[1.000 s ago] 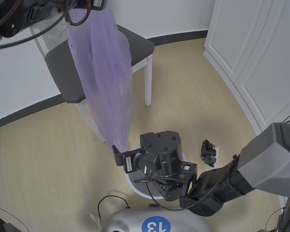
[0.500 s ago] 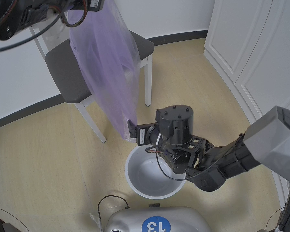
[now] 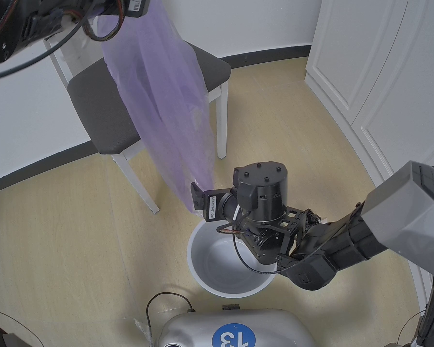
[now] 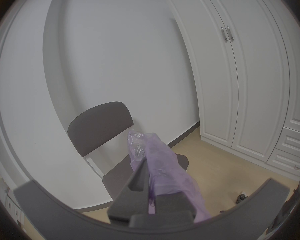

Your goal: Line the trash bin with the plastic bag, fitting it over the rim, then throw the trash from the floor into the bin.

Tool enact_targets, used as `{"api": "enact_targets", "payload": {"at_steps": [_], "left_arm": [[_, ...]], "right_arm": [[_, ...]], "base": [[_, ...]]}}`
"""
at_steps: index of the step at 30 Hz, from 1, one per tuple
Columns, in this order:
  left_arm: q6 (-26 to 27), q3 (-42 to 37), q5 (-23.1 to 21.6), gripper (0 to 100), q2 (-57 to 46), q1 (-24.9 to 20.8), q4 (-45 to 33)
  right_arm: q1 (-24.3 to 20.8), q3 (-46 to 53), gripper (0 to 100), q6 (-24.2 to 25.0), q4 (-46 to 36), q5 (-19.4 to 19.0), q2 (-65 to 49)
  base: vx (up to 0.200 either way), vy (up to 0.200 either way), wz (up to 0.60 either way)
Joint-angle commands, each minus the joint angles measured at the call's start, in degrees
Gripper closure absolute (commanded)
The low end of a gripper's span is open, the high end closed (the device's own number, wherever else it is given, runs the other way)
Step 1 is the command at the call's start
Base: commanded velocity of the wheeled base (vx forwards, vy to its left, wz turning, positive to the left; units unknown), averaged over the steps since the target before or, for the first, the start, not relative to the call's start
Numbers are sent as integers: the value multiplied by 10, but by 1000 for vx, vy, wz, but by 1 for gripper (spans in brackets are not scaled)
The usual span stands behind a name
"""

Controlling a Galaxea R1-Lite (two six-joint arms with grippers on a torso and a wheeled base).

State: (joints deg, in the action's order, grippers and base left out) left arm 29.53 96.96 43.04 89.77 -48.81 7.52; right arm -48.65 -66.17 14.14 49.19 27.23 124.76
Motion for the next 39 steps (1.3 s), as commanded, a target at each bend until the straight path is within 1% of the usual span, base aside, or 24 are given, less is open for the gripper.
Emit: {"api": "enact_targets", "payload": {"at_steps": [1,21,22,31,32,33,34,36,38,39], "left_arm": [[0,0,0,100,-5,-1,0],[-9,-4,-1,100,-14,-1,0],[-9,-4,-1,100,-14,-1,0],[-9,-21,0,100,-14,-1,-3],[-9,-38,0,100,-18,2,-14],[-9,-40,0,100,-18,3,-15],[-9,-53,-7,100,-25,28,-37],[-10,-66,-21,100,-35,56,-64],[-14,-75,-38,100,-38,66,-73],[-14,-75,-38,100,-38,66,-73]], "right_arm": [[4,-2,0,0,0,0,6],[5,1,0,6,0,2,18],[4,0,100,5,0,2,18],[7,6,100,5,0,2,-7],[15,22,100,4,-3,2,-36],[15,24,100,4,-3,2,-38],[22,43,100,4,-4,2,-64],[33,73,100,1,-5,2,-93],[39,91,100,1,-5,2,-110],[39,91,100,1,-5,2,-110]], "base": [[0,0,0],[0,0,0],[0,0,0],[0,0,0],[0,0,0],[0,0,0],[0,0,0],[0,0,0],[0,0,0],[0,0,0]]}}
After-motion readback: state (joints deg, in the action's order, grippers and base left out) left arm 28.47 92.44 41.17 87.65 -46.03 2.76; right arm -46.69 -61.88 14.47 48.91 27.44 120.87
